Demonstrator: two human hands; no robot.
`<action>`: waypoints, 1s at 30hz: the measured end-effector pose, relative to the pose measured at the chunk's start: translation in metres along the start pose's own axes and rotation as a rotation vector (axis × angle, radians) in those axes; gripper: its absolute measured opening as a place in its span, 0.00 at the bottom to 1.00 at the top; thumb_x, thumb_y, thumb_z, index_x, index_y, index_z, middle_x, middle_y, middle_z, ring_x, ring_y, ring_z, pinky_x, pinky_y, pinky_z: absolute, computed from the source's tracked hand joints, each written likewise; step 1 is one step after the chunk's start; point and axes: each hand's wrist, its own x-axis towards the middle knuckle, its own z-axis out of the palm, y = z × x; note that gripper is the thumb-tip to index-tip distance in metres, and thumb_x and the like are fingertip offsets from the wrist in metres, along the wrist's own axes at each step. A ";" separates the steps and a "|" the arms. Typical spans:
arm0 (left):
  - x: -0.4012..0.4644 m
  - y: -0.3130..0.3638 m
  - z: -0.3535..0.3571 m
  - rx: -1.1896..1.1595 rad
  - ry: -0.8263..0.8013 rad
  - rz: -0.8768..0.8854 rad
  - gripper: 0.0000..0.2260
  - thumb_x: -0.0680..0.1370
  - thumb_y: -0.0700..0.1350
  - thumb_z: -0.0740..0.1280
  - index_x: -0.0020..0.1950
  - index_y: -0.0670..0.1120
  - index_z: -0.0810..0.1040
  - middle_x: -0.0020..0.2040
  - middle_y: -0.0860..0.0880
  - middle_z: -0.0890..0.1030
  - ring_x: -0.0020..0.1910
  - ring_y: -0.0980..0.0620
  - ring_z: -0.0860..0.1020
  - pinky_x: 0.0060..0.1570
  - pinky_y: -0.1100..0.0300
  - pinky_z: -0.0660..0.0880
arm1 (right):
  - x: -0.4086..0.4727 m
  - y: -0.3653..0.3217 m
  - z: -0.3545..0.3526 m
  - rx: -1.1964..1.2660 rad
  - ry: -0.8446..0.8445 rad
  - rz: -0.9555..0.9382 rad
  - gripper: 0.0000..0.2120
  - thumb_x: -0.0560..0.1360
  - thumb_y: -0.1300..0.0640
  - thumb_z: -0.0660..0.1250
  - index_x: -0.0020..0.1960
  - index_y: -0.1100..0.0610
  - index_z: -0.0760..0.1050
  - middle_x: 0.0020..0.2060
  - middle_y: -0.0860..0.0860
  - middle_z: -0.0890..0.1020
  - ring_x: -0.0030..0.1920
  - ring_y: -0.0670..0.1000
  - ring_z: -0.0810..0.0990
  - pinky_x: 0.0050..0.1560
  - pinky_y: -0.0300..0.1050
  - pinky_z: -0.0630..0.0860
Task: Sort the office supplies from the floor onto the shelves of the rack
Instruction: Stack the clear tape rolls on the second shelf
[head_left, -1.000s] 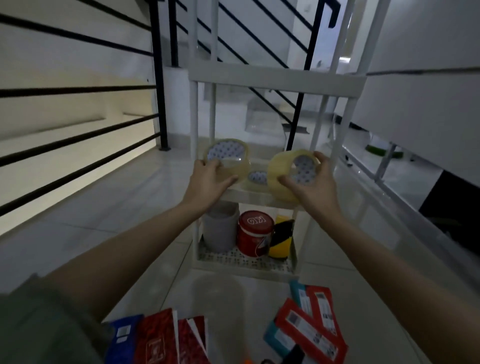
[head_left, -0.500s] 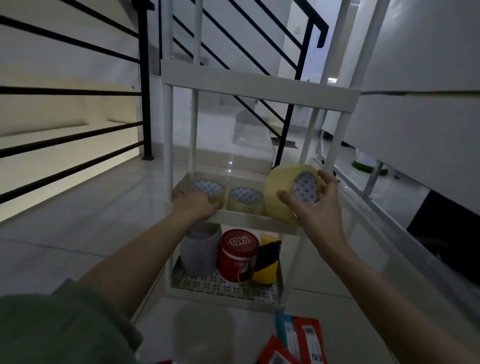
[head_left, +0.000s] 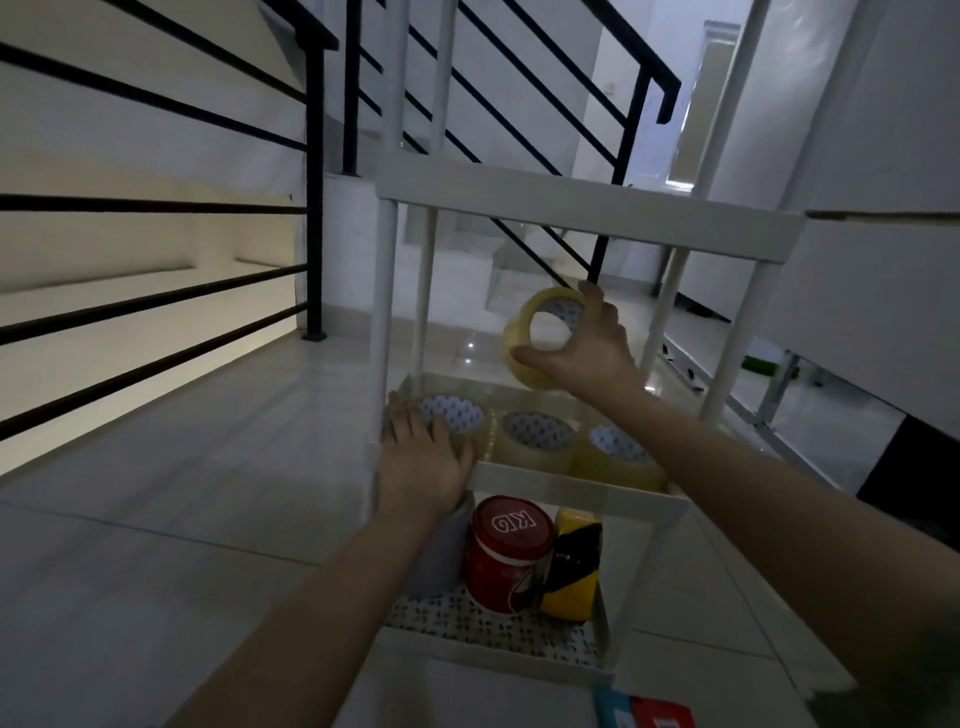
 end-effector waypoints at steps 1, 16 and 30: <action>0.000 0.001 0.000 0.014 0.012 0.008 0.25 0.73 0.52 0.55 0.40 0.32 0.82 0.45 0.28 0.81 0.47 0.31 0.81 0.42 0.45 0.79 | 0.010 0.001 0.004 -0.040 -0.033 0.036 0.50 0.66 0.44 0.74 0.76 0.53 0.46 0.73 0.58 0.58 0.72 0.61 0.60 0.69 0.56 0.64; -0.003 -0.003 -0.004 0.104 0.016 -0.041 0.26 0.72 0.57 0.52 0.38 0.39 0.82 0.36 0.36 0.82 0.41 0.37 0.82 0.42 0.52 0.79 | 0.043 0.015 0.050 0.061 -0.096 0.299 0.47 0.67 0.43 0.73 0.75 0.49 0.47 0.71 0.63 0.56 0.70 0.66 0.59 0.69 0.59 0.63; -0.002 -0.002 0.005 0.064 0.223 0.027 0.22 0.70 0.55 0.55 0.37 0.42 0.82 0.37 0.39 0.83 0.40 0.41 0.82 0.38 0.58 0.78 | 0.027 -0.013 0.100 -0.008 -0.018 0.217 0.48 0.65 0.46 0.76 0.73 0.57 0.50 0.67 0.64 0.63 0.68 0.64 0.60 0.59 0.56 0.69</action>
